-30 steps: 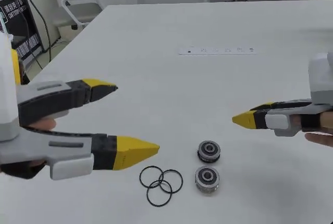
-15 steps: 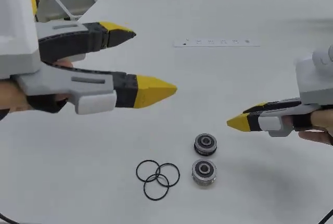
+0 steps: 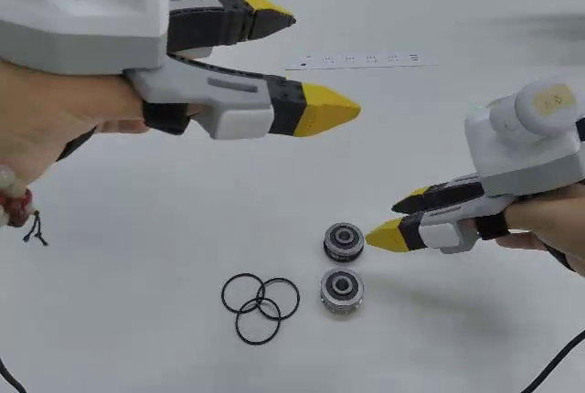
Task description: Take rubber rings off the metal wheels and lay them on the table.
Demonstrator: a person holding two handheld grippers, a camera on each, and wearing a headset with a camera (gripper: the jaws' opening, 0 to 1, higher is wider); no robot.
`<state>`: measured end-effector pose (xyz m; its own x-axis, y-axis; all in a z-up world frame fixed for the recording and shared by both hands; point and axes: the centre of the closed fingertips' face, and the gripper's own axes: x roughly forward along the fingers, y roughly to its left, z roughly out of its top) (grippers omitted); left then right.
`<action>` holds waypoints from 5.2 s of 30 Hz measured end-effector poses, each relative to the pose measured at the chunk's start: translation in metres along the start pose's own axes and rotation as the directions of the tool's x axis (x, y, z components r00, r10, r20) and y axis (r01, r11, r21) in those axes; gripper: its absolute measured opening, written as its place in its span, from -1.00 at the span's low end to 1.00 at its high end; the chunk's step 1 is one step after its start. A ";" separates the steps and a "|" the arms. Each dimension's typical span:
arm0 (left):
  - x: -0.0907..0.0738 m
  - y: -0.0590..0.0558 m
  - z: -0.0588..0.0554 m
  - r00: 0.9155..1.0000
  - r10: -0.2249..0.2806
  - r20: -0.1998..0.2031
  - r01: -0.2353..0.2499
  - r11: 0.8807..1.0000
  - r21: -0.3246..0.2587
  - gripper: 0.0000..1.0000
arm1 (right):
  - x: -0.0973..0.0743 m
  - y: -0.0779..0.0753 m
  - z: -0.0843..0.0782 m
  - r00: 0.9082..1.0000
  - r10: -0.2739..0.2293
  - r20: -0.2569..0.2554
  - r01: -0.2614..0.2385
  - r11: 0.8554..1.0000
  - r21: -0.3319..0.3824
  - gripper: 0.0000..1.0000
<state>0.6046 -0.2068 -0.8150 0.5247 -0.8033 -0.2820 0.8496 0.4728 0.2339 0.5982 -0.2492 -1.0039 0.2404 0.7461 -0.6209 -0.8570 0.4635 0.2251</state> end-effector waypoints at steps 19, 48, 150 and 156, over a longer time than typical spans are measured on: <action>0.045 -0.027 -0.119 0.984 -0.022 -0.178 0.002 0.994 -0.109 -0.01 | 0.016 0.014 -0.012 0.997 0.048 -0.057 -0.051 0.997 -0.060 -0.24; 0.065 -0.060 -0.170 0.956 -0.111 -0.272 0.056 0.978 -0.203 -0.59 | 0.028 0.018 -0.013 0.997 0.044 -0.068 -0.053 0.989 -0.138 -0.50; 0.062 -0.057 -0.175 0.966 -0.086 -0.243 0.039 0.980 -0.194 -0.74 | 0.022 0.016 0.011 0.999 0.038 0.020 -0.041 0.982 0.184 -1.00; 0.062 -0.057 -0.174 0.966 -0.087 -0.243 0.040 0.981 -0.192 -0.74 | 0.021 0.016 0.012 0.998 0.046 0.031 -0.051 0.981 0.185 -1.00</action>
<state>0.5981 -0.2200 -1.0080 0.4460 -0.7294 -0.5188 0.8648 0.5005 0.0397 0.5946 -0.2204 -1.0042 0.2148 0.7811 -0.5863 -0.7693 0.5051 0.3912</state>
